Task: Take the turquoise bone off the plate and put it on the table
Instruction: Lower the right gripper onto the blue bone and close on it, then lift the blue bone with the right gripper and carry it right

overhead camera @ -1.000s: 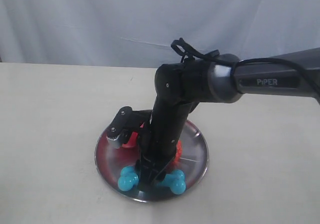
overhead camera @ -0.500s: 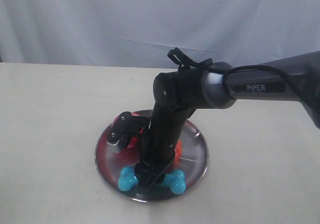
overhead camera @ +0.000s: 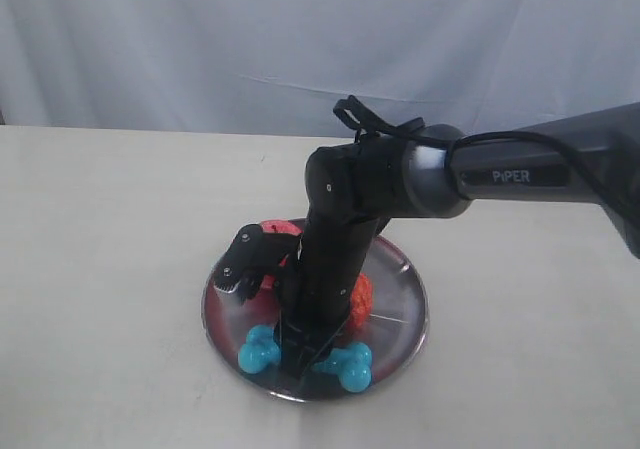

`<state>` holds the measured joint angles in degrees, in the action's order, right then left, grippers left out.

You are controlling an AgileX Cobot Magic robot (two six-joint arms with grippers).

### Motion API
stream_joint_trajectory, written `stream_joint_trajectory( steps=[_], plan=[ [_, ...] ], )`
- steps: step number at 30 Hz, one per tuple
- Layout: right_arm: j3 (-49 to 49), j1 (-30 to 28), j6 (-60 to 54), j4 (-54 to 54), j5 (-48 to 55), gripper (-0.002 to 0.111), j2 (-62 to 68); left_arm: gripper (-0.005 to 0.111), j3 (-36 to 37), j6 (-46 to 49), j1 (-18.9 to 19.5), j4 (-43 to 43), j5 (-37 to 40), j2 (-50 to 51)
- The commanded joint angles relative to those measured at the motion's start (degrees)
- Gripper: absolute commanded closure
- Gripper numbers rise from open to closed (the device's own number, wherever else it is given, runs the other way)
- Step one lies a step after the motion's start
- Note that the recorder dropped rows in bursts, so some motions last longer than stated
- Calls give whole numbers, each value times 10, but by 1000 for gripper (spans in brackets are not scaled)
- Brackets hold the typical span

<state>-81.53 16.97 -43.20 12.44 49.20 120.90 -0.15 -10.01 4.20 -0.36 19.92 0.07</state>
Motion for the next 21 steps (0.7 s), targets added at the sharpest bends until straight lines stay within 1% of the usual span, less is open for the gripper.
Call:
stream_joint_trajectory(
  steps=[1,5,11,16,19,21],
  plan=[
    [-4,0,13,-10,5,109,-6,107,1,-1,3,4,-3,-1],
    [-4,3,17,-10,8,109,-32,107,1,-1,3,4,-3,-1],
    [-4,8,36,-10,8,109,-114,107,1,-1,3,4,-3,-1],
    [-4,5,134,-24,8,109,-190,107,1,-1,3,4,-3,-1],
    [-4,5,228,-85,9,109,-235,107,1,-1,3,4,-3,-1],
    [-4,5,317,-146,15,109,-259,107,1,-1,3,4,-3,-1]
  ],
)
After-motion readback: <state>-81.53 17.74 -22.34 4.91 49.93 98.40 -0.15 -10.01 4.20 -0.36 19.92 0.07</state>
